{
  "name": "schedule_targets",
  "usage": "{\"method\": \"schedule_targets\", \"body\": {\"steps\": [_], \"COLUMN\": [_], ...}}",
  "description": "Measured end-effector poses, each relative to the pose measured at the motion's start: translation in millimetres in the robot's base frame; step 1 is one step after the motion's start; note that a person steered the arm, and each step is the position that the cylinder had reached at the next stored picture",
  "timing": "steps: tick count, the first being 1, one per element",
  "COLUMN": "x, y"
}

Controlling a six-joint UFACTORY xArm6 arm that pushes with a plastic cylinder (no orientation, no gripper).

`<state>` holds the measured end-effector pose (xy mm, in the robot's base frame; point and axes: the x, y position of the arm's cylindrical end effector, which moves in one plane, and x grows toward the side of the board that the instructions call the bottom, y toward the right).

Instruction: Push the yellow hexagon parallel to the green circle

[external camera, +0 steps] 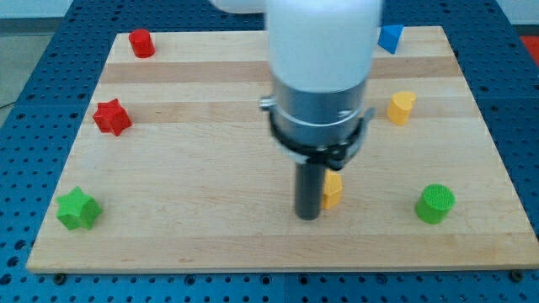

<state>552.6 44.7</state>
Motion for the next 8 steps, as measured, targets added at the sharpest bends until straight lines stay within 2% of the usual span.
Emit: {"method": "schedule_targets", "body": {"steps": [1,2,3,4,5,6,7,8], "x": [-24,-13,-8,-46,-76,-76,-73,-62], "y": [38,25,-37,-49,-28,31,44,12]}}
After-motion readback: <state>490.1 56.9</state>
